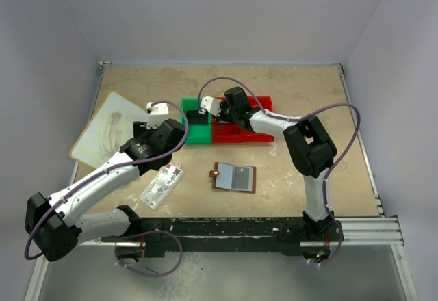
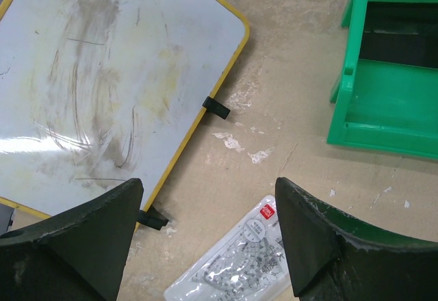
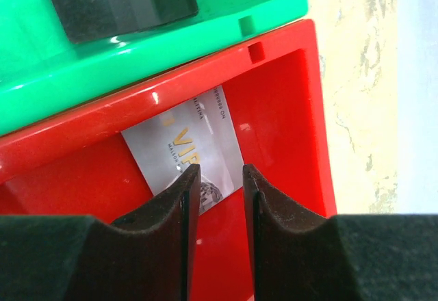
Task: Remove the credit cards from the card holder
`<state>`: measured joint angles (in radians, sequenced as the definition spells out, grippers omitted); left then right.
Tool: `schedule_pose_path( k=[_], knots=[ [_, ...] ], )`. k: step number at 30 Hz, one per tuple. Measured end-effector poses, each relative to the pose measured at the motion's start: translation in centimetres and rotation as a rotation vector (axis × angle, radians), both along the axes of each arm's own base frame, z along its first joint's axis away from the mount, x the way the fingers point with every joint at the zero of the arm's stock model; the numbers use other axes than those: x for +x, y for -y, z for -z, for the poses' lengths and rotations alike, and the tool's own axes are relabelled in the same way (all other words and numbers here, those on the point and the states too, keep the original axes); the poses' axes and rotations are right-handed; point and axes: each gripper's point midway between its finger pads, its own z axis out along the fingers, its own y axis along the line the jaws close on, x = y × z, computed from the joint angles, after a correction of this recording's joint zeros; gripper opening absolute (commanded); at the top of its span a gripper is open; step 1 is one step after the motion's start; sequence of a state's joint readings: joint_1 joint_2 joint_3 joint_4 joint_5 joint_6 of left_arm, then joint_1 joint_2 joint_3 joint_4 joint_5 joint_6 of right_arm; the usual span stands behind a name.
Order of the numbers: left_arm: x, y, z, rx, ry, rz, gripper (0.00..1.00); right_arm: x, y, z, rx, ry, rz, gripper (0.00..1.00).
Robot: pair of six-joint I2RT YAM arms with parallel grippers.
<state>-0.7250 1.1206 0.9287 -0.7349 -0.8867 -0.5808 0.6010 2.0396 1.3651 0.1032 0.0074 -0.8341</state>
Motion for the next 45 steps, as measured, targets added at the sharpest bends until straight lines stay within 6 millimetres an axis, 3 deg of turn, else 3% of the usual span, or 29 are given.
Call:
schedule_pose_path(
  k=[7, 10, 23, 29, 45],
  knots=[
    [0.1, 0.0, 0.3, 0.008, -0.009, 0.000, 0.75, -0.9, -1.0, -1.9, 0.122, -0.043, 0.025, 0.20],
    [0.1, 0.1, 0.3, 0.009, -0.010, 0.000, 0.75, -1.4, -1.7, -2.6, 0.196, -0.101, 0.060, 0.00],
    [0.1, 0.1, 0.4, 0.013, -0.015, 0.000, 0.75, -3.8, -2.2, -0.7, 0.401, -0.372, 0.352, 0.00],
    [0.0, 0.0, 0.5, 0.015, -0.017, 0.000, 0.75, -3.9, -1.8, 3.1, 0.388, -0.434, 0.475, 0.00],
    [0.0, 0.0, 0.5, 0.017, -0.019, 0.000, 0.75, -1.4, -1.6, 3.5, 0.478, -0.356, 0.676, 0.00]
  ],
)
